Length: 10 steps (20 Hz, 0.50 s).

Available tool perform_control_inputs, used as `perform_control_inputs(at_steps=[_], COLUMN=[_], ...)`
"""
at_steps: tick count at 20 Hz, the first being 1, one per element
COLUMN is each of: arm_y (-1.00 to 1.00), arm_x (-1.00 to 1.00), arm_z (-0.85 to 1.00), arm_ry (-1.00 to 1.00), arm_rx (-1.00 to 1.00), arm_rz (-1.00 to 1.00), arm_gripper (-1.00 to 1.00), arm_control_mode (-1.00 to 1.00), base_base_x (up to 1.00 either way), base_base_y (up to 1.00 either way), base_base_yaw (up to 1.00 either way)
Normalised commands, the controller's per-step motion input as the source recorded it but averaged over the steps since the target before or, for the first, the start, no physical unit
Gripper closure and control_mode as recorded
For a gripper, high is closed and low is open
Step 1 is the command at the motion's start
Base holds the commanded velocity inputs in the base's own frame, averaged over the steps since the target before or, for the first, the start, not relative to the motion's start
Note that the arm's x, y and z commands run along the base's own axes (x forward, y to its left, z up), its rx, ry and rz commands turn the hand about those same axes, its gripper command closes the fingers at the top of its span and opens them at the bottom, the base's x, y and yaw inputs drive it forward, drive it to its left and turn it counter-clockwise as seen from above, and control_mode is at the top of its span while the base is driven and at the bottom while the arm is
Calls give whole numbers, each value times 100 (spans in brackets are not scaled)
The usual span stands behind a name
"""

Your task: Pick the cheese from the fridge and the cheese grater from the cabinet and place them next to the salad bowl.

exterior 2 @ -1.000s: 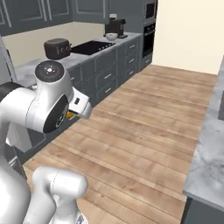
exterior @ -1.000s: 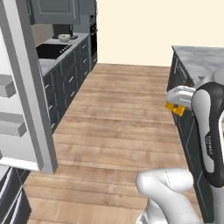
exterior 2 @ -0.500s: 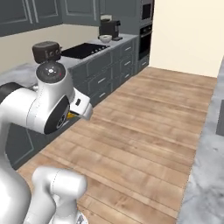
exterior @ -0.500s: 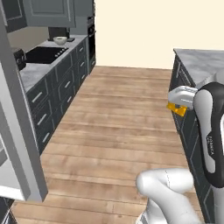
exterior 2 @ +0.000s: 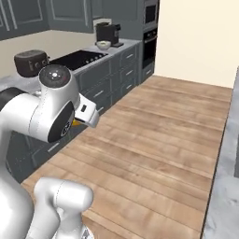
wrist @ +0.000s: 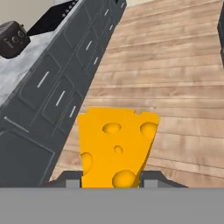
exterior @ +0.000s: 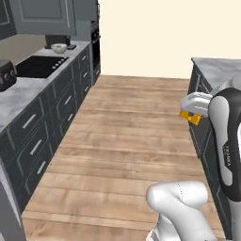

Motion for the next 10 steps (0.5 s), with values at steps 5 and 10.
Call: perform_control_inputs(at_steps=[5,10], arm_y=[0,0], arm_x=[0,0], arm_z=[0,0], arm_ry=[0,0], arm_rx=[0,0], arm_rz=[0,0], arm_gripper=[100,100], arm_control_mode=[100,100], base_base_x=[92,94], base_base_y=[8,8], base_base_yaw=[-7,-4])
